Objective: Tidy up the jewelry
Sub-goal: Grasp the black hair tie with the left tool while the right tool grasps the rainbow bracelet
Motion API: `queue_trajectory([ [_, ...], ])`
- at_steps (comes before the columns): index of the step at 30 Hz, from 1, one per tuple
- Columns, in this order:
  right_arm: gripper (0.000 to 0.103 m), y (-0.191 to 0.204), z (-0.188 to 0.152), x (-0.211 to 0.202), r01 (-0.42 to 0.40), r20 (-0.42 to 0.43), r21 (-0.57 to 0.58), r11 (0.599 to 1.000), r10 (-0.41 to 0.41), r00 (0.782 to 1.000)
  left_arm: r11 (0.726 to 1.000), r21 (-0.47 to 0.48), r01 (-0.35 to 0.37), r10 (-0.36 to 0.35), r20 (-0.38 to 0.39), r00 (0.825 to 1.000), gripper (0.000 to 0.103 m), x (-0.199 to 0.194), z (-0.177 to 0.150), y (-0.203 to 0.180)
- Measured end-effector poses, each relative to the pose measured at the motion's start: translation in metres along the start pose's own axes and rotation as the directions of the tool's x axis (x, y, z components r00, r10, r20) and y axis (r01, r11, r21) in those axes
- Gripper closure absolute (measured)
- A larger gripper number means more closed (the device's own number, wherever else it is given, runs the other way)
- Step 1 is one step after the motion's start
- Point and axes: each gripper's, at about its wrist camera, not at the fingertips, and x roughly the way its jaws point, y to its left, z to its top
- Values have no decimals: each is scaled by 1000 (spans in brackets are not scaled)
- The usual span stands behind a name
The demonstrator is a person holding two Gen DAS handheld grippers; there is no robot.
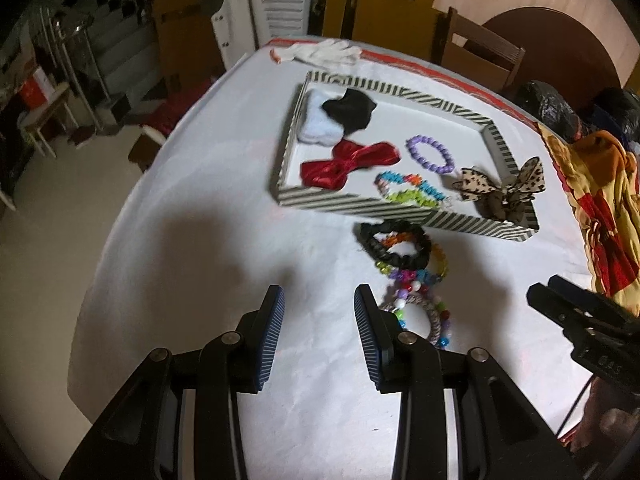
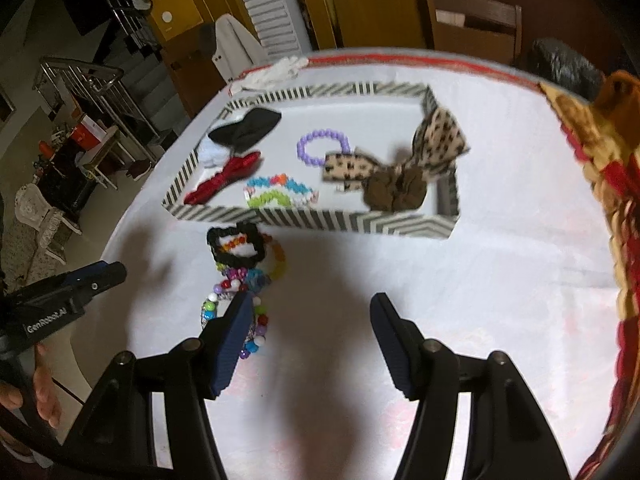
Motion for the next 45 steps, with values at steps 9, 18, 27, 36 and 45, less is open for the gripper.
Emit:
queue_trajectory([
  [9, 40, 7, -1, 37, -45, -19, -7, 999, 45, 999, 991, -81, 108, -114, -77, 991, 58, 29, 10, 8],
  [18, 46, 13, 6, 60, -33, -44, -23, 999, 32, 999, 974, -101, 204, -216, -130, 968, 58, 64, 37, -10],
  [27, 46, 15, 13, 68, -30, -48, -29, 999, 28, 998, 969, -115, 220, -238, -183, 954, 58, 96, 57, -19],
  [36, 46, 17, 18, 73, -46, -53, -5, 999, 46, 998, 983, -92, 156, -173, -216, 961, 58, 112, 62, -15],
  [45, 46, 21, 22, 81, -41, -60, -14, 999, 40, 997, 994, -63, 84, -96, -225, 970, 78, 106, 61, 7],
])
